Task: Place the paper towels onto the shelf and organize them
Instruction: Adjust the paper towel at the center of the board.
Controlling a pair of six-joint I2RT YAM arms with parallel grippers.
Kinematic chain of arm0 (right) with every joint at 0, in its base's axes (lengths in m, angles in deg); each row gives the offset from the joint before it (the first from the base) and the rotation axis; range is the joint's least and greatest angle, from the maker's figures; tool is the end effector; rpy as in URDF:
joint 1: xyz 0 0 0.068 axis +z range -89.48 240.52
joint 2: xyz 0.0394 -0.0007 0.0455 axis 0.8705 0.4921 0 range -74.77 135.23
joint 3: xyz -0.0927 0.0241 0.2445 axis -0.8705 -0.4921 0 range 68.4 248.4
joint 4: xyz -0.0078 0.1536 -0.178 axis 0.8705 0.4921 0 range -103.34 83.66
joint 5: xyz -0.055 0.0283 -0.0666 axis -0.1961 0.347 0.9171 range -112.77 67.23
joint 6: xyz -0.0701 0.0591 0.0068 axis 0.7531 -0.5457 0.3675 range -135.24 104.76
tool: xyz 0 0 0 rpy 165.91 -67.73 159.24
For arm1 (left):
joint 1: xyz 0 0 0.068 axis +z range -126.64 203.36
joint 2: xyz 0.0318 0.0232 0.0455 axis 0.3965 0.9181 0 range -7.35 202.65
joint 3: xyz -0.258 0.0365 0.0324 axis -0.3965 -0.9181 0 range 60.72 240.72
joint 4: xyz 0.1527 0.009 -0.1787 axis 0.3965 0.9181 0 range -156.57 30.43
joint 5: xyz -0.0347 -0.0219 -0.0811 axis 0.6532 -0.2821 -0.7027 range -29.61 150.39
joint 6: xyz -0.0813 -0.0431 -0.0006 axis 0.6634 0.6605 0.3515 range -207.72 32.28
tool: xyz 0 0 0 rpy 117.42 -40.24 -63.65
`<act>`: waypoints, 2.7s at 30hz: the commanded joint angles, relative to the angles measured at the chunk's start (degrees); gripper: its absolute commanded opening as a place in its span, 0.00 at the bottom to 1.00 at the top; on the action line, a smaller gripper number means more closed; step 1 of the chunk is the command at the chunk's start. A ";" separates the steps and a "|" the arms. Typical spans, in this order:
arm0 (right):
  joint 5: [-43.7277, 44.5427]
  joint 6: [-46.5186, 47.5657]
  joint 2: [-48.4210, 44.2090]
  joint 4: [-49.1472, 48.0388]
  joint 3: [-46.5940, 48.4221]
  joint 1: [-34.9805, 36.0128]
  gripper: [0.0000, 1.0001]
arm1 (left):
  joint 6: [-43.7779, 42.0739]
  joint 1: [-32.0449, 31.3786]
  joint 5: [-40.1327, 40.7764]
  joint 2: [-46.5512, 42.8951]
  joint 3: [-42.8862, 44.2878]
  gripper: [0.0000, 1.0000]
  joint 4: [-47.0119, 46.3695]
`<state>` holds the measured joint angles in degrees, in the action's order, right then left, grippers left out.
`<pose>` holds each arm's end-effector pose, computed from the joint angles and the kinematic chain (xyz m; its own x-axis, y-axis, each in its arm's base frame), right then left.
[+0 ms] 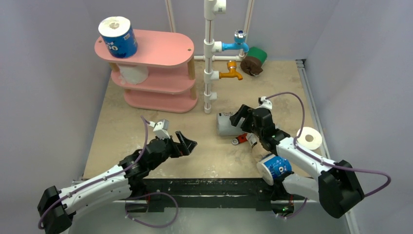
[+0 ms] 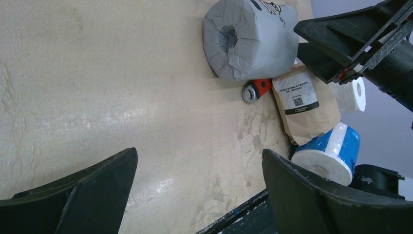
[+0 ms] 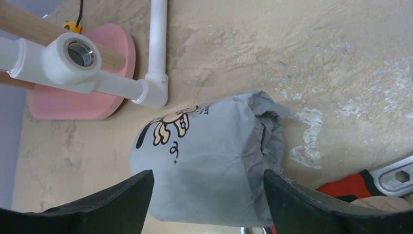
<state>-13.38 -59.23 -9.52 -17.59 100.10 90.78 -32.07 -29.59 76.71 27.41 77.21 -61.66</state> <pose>0.2342 0.1210 0.1978 -0.5640 0.4643 -0.6829 0.0242 0.8359 0.5483 0.1255 -0.1275 0.1866 -0.6378 -0.4704 -0.6099 0.1485 0.7019 -0.6966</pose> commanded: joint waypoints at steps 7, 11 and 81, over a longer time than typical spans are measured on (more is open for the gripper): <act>-5.27 2.64 0.24 -2.45 -0.80 -3.44 0.84 | -1.78 -0.14 0.24 6.29 5.64 0.98 -3.97; -7.67 4.61 4.06 -3.86 0.12 -3.53 0.84 | -1.21 -0.14 -0.85 8.72 6.14 0.98 -6.98; 25.00 12.39 -2.35 14.62 10.78 36.03 0.65 | 0.69 -0.14 3.50 -9.54 -2.92 0.96 6.37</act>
<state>9.02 -45.02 -5.19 -0.78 114.75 127.15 -29.79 -29.59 78.61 18.12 74.83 -55.96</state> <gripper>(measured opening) 0.644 0.972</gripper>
